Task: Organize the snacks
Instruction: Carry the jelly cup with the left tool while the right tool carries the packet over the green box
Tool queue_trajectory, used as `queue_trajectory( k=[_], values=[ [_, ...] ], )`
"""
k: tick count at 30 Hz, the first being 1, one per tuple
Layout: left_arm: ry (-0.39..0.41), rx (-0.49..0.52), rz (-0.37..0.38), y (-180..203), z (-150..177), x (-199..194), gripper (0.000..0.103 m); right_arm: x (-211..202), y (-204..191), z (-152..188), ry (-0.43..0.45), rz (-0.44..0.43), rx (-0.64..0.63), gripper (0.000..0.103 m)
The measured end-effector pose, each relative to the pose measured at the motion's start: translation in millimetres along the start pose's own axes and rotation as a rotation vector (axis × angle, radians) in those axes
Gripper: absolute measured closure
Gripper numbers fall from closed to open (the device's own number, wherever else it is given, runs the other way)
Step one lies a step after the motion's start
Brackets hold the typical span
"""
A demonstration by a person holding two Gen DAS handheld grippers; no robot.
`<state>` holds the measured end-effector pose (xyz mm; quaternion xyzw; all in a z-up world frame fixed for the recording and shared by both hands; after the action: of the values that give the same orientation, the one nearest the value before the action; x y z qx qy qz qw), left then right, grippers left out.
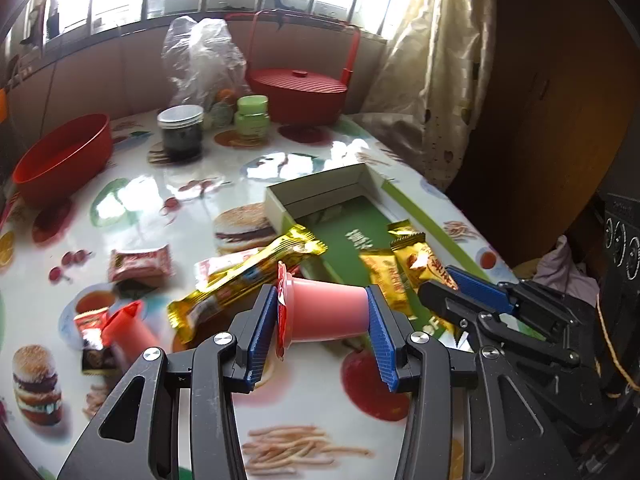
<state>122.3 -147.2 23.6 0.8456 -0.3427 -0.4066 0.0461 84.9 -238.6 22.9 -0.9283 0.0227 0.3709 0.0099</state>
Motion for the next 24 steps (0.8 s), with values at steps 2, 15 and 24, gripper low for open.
queue_trajectory(
  k=[2,15,24],
  values=[
    [-0.003,0.010,0.012,6,-4,5,0.057,0,7,1,-0.002,0.012,0.010,0.083],
    [-0.042,0.036,0.068,31,-14,40,0.057,6,46,10,-0.026,0.085,0.061,0.083],
    [-0.086,0.061,0.074,39,-12,64,0.057,13,64,17,-0.046,0.115,0.079,0.083]
  ],
)
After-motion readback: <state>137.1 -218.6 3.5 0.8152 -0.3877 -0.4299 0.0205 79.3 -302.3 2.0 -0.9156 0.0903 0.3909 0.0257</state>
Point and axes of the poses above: each gripper's, at about its wrist camera, not at the fingertips, and x roughly the way its jaws point, y to its right, z to its underside, the point moved 8 cm from there along x, roughly the way its jaws point, and after that the axes turned 12 degrees about z, right-handed, at the moved point
